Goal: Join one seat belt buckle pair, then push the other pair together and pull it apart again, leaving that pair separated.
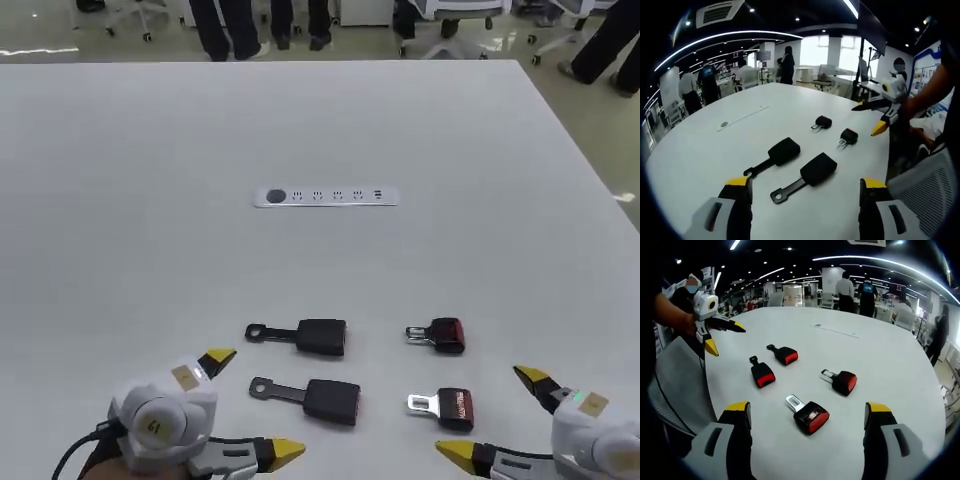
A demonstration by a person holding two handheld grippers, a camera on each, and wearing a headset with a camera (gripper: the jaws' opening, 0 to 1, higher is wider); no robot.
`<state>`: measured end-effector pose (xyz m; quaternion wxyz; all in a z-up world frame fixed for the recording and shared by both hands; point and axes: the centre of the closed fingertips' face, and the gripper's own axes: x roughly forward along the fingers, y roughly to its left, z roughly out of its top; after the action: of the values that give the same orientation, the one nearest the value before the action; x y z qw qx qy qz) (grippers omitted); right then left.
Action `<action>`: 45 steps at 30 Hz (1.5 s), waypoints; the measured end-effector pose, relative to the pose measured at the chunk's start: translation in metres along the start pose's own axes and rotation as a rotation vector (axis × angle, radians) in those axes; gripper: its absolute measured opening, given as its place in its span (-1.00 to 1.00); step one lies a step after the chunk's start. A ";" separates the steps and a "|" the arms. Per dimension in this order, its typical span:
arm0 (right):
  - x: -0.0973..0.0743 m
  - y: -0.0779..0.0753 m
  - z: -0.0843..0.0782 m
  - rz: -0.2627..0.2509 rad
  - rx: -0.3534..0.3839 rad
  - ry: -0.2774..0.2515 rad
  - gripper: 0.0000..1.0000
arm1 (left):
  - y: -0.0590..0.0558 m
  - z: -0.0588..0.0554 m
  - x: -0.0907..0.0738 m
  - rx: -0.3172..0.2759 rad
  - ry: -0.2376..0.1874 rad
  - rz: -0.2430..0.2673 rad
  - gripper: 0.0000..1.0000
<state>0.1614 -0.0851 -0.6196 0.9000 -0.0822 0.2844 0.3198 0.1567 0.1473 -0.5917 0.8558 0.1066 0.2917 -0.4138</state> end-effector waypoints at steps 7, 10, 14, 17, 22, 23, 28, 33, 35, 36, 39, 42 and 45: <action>0.013 0.002 -0.004 0.076 -0.020 0.041 0.87 | 0.000 -0.005 0.014 0.052 0.048 -0.051 0.75; 0.019 -0.003 -0.008 0.105 -0.019 0.055 0.87 | 0.003 -0.005 0.021 0.064 0.056 -0.068 0.71; 0.025 -0.001 -0.012 0.138 -0.027 0.079 0.84 | 0.002 -0.001 0.035 0.066 0.059 -0.101 0.65; 0.030 -0.001 -0.016 0.165 -0.032 0.094 0.81 | 0.001 -0.004 0.044 0.080 0.084 -0.132 0.61; 0.037 -0.002 -0.024 0.201 -0.039 0.116 0.76 | 0.001 -0.007 0.060 0.116 0.103 -0.170 0.60; 0.038 -0.002 -0.024 0.209 -0.036 0.119 0.76 | 0.000 -0.007 0.063 0.122 0.109 -0.181 0.59; 0.044 -0.003 -0.032 0.245 -0.053 0.151 0.69 | 0.000 -0.021 0.076 0.154 0.150 -0.217 0.47; 0.046 -0.005 -0.039 0.271 -0.053 0.175 0.62 | -0.008 -0.026 0.087 0.207 0.182 -0.264 0.45; 0.047 -0.005 -0.043 0.292 -0.051 0.184 0.56 | -0.009 -0.030 0.091 0.232 0.195 -0.283 0.44; 0.047 -0.005 -0.043 0.297 -0.052 0.186 0.52 | -0.009 -0.031 0.093 0.245 0.202 -0.288 0.43; 0.047 -0.002 -0.047 0.320 -0.091 0.203 0.46 | -0.009 -0.035 0.097 0.287 0.229 -0.300 0.41; 0.047 0.001 -0.051 0.343 -0.106 0.216 0.37 | -0.010 -0.039 0.101 0.298 0.235 -0.319 0.33; 0.046 0.003 -0.056 0.355 -0.136 0.241 0.26 | -0.010 -0.043 0.104 0.339 0.246 -0.328 0.25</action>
<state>0.1635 -0.0770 -0.6919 0.7815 -0.1288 0.3779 0.4795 0.1821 0.0922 -0.6870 0.7053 0.2493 0.3336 -0.5737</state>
